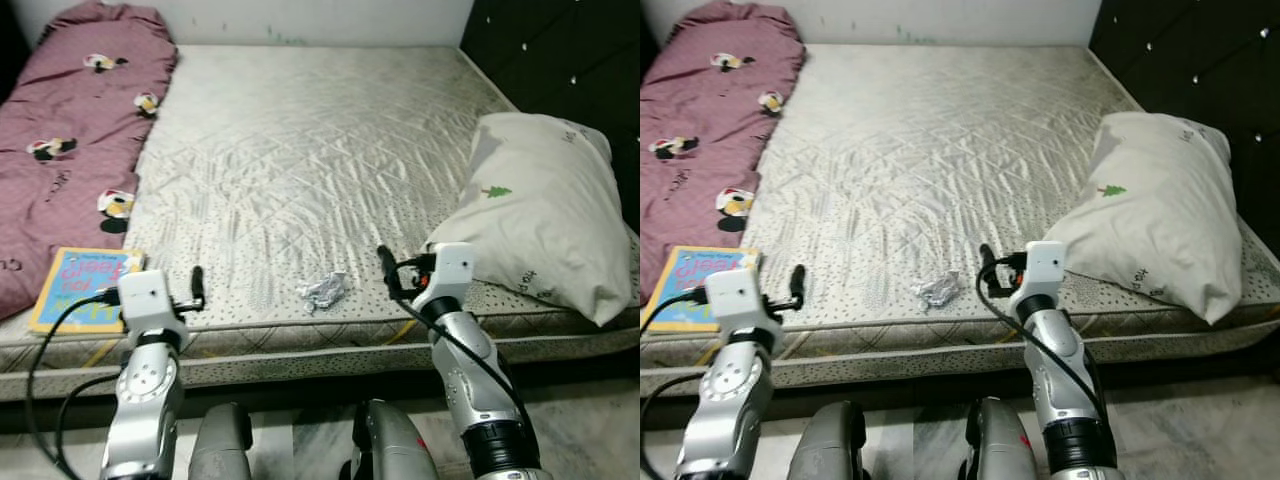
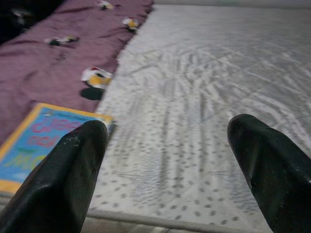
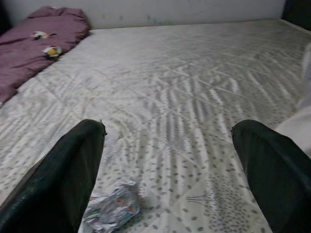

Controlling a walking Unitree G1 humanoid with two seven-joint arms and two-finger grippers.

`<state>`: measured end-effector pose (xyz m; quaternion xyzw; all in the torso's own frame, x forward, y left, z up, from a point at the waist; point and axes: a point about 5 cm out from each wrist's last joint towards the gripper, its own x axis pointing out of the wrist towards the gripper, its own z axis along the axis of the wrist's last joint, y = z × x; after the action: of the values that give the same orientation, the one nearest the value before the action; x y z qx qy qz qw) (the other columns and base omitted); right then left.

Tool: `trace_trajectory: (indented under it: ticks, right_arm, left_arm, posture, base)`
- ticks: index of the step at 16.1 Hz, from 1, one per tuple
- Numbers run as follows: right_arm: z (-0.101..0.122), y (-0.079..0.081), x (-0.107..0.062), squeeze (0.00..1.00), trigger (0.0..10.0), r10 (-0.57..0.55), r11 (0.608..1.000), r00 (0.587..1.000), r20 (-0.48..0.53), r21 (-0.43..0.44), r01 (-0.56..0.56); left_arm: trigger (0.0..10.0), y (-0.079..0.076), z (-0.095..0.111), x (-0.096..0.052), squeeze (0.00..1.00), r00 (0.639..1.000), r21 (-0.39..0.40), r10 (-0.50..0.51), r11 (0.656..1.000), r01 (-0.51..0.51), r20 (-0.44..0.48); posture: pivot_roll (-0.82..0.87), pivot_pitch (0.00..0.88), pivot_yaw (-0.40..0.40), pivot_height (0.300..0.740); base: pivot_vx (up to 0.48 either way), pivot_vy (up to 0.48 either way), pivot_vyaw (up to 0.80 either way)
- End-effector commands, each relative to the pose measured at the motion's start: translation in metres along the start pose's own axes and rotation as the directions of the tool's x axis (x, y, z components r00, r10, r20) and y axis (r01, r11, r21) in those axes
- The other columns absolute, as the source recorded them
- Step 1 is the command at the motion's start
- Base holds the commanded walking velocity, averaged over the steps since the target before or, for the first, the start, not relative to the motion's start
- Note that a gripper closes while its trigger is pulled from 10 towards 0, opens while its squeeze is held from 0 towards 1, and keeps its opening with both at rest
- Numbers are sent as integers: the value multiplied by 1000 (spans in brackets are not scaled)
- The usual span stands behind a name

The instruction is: Clean up the room

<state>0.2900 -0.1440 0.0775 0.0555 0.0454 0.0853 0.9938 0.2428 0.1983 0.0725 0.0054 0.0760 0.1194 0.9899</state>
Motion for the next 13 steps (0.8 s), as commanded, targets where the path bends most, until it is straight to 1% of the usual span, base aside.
trace_trajectory:
  ticks: [1,2,3,4,5,6,7,8,9,12,13]
  right_arm:
    - [5,1,-1,0,10000,21,1000,1000,12,11,-21]
    - [6,2,-1,0,10000,43,999,999,26,13,-44]
    - [6,2,-1,0,10000,47,999,999,26,8,-48]
    - [5,1,0,0,10000,52,999,998,27,-14,-52]
    - [7,-3,3,0,10000,26,1000,999,31,-7,-26]
    - [8,-4,5,0,10000,23,1000,999,32,-3,-23]
    - [8,-4,6,0,10000,32,999,999,31,-11,-32]
    - [8,-3,8,0,10000,54,998,998,20,-15,-54]
    - [8,1,10,0,10000,90,996,996,10,-13,-89]
    - [9,9,17,0,10000,138,989,990,3,-44,-138]
    - [9,13,19,0,10000,157,986,988,8,-64,-156]
  left_arm:
    - [10000,3,3,-4,0,1000,29,6,1000,-6,3]
    - [10000,5,1,-7,0,1000,63,15,998,-14,-15]
    - [10000,6,-1,-7,0,999,74,25,997,-23,-21]
    - [10000,8,-5,-7,0,999,68,16,998,-12,-48]
    - [10000,10,-5,-5,0,999,73,13,997,-9,-53]
    - [10000,10,-5,-3,0,999,74,8,997,-5,-51]
    - [10000,9,-5,-1,0,999,80,7,997,-3,-50]
    - [10000,6,-4,1,0,999,66,3,998,0,-51]
    - [10000,1,-1,3,0,999,76,-7,997,10,-39]
    - [10000,-2,5,6,0,1000,70,0,998,1,-17]
    - [10000,0,7,7,0,1000,75,6,997,-6,-7]
  posture:
    - [61,0,-31,622]
    - [62,0,-7,607]
    - [62,0,-7,602]
    - [62,0,-1,587]
    - [59,0,0,572]
    - [49,0,0,562]
    - [41,0,-1,552]
    - [43,0,-12,542]
    - [48,0,-16,542]
    - [66,0,-24,542]
    - [71,0,-27,542]
  base:
    - [0,0,0]
    - [0,0,0]
    - [0,0,0]
    - [0,0,0]
    - [0,0,0]
    - [0,0,0]
    - [0,0,0]
    - [0,0,0]
    - [0,0,0]
    - [0,0,0]
    - [0,0,800]
